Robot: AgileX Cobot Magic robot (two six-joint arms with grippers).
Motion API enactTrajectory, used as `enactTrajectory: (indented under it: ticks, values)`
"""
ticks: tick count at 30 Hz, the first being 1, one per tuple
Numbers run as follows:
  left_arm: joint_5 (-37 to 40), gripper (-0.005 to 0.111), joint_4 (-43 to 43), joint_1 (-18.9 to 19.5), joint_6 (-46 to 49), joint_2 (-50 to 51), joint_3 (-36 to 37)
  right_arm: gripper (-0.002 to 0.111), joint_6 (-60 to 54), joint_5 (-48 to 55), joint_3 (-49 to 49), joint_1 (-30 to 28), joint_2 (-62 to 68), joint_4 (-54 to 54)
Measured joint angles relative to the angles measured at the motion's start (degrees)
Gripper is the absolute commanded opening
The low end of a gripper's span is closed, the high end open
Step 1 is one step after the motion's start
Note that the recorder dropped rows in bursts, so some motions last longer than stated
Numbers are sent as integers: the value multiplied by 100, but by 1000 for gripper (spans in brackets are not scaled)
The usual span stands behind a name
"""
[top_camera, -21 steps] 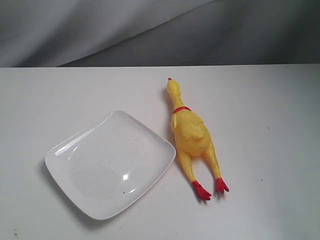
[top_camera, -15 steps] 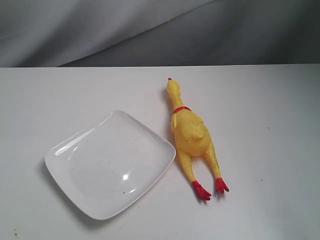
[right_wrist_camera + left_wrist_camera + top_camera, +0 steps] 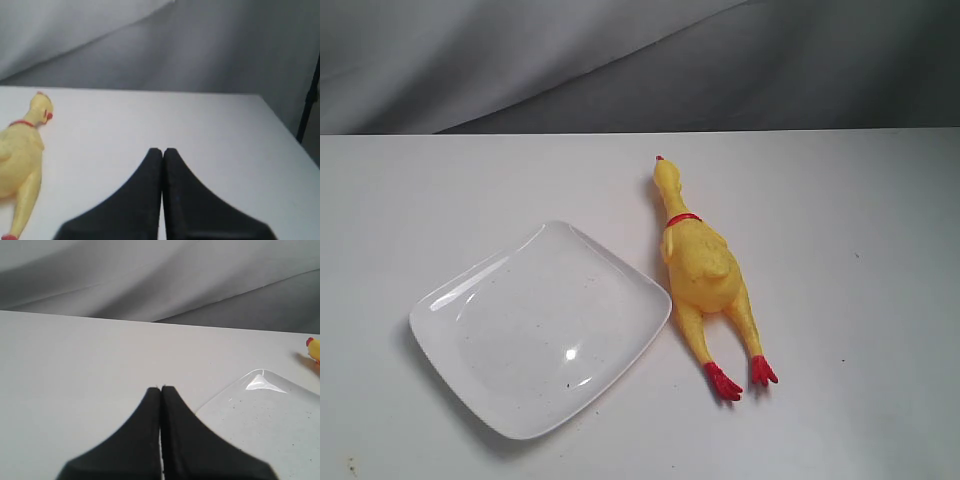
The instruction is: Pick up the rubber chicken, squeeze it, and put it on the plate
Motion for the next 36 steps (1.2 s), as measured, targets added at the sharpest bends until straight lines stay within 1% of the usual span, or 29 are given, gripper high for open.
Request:
enactTrajectory:
  ticks: [5,8,13,14,15,18,19,20,21,23,24,27,29,30,32,34,36]
  values:
    - [0,0,0,0,0,0,0,0,-11,-1397,0,0,0,-12]
    - [0,0,0,0,0,0,0,0,-11,-1955,0,0,0,-12]
    - [0,0,0,0,0,0,0,0,14,-3405,0,0,0,-12]
    - [0,0,0,0,0,0,0,0,58,-3942,0,0,0,-20]
    - [0,0,0,0,0,0,0,0,138,-4171,0,0,0,-20]
    - [0,0,0,0,0,0,0,0,1038,-4686,0,0,0,-20]
    - [0,0,0,0,0,0,0,0,1858,-4855,0,0,0,-35]
    - [0,0,0,0,0,0,0,0,2400,-4719,-67,0,0,-327]
    - [0,0,0,0,0,0,0,0,2597,-4513,-179,0,0,-596]
    - [0,0,0,0,0,0,0,0,3434,-3872,-726,0,222,-1280]
    - [0,0,0,0,0,0,0,0,3929,-3501,-1105,0,663,-1506]
    - [0,0,0,0,0,0,0,0,4425,-2886,-1835,0,1619,-1897]
    - [0,0,0,0,0,0,0,0,4930,-2542,-2309,14,2432,-2538]
    - [0,0,0,0,0,0,0,0,5328,-2413,-2601,102,2991,-3128]
    - [0,0,0,0,0,0,0,0,5806,-2238,-2866,292,3604,-3792]
    - [0,0,0,0,0,0,0,0,6382,-1999,-3253,640,4375,-4801]
    - [0,0,0,0,0,0,0,0,6668,-1576,-3625,1000,5248,-5450]
